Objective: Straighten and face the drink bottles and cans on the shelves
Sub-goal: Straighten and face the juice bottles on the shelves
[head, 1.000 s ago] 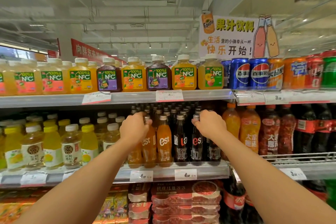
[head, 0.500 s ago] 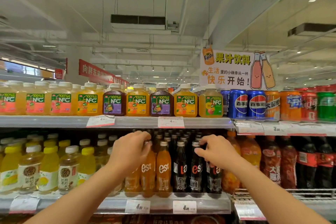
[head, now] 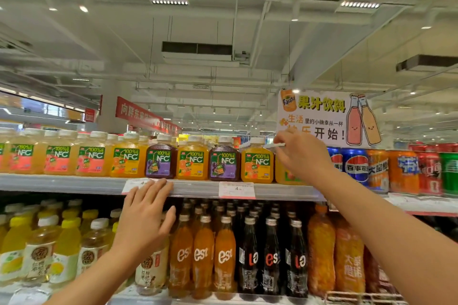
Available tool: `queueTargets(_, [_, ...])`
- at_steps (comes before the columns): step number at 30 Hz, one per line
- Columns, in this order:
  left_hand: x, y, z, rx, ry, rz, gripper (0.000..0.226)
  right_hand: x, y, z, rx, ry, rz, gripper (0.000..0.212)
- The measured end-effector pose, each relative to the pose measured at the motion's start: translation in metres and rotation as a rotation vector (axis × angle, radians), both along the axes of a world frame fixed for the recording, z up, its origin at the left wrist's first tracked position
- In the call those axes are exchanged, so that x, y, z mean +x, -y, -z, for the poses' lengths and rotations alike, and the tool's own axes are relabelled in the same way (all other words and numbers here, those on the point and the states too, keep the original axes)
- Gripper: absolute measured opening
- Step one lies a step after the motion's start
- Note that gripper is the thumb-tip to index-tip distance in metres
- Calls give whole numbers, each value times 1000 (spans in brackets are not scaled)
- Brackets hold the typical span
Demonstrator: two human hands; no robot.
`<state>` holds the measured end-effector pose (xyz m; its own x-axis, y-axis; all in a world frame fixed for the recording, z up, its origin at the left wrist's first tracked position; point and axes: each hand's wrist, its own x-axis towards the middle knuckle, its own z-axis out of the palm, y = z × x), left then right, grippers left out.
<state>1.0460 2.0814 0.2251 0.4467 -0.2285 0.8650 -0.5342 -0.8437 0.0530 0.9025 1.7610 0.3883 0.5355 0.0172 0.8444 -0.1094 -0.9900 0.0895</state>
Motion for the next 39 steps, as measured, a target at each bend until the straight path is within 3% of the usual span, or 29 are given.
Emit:
queueTargets(4, [8, -1, 1, 16, 33, -7, 61, 9, 20, -20, 51, -115, 47, 48])
queueTargets(8, [7, 3, -6, -44, 38, -23, 51, 17, 35, -17, 25, -267, 57, 42])
queueTargets(12, [4, 9, -11, -104, 7, -30, 51, 20, 43, -7, -58, -204, 45, 37])
queueTargets(17, [2, 15, -12, -170, -4, -30, 52, 26, 46, -14, -76, -197, 46, 48])
queueTargets(24, [-8, 17, -17, -178, -66, -48, 54, 51, 2, -23, -141, -244, -39, 44])
queueTargets(27, [-12, 13, -19, -155, -92, -27, 56, 55, -10, -24, -67, -257, -27, 44])
queueTargets(32, [-12, 8, -18, -111, -106, -15, 57, 49, -19, -29, 22, -178, -116, 24])
queueTargets(39, [8, -15, -46, 29, -50, 72, 41, 28, -41, -30, 96, -194, -110, 29])
